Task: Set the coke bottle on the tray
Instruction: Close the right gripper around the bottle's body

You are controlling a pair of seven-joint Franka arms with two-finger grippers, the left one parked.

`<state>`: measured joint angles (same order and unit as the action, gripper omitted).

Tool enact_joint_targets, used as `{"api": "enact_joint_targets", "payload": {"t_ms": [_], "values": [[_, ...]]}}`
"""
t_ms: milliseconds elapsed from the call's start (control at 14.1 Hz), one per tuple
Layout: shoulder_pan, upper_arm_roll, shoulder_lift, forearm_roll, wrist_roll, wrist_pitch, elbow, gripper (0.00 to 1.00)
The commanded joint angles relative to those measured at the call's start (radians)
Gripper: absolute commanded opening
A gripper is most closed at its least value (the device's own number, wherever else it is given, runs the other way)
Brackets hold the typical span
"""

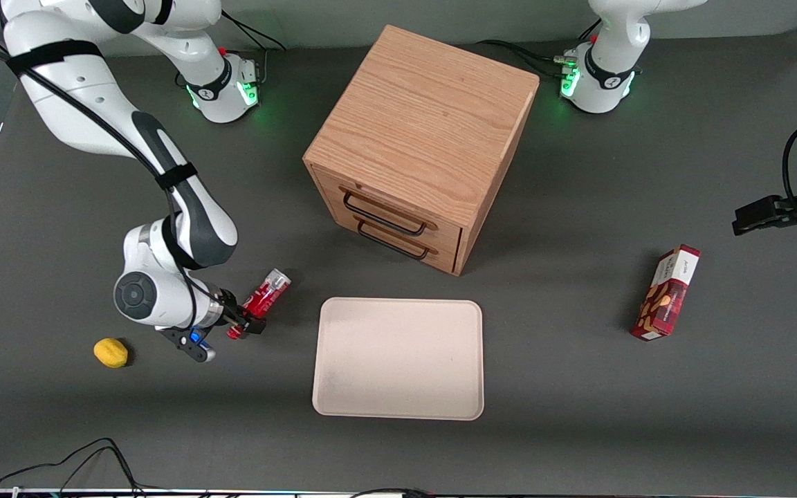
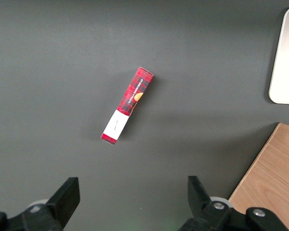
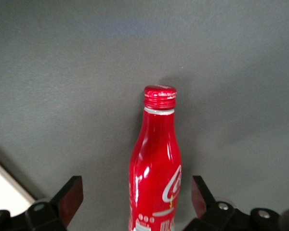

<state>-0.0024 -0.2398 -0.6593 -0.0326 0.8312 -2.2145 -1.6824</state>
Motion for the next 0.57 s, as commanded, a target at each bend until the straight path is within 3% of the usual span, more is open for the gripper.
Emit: {"api": "enact_joint_targets", "payload": {"t_ms": [0,425,496], "values": [[0.004,-0.004,0.018,-0.021,0.057,-0.054,-0.068,1.0],[0.004,-0.004,0.027,-0.021,0.083,-0.143,-0.16,1.0],[0.005,-0.004,0.029,-0.023,0.082,-0.164,-0.174,0.88]]}}
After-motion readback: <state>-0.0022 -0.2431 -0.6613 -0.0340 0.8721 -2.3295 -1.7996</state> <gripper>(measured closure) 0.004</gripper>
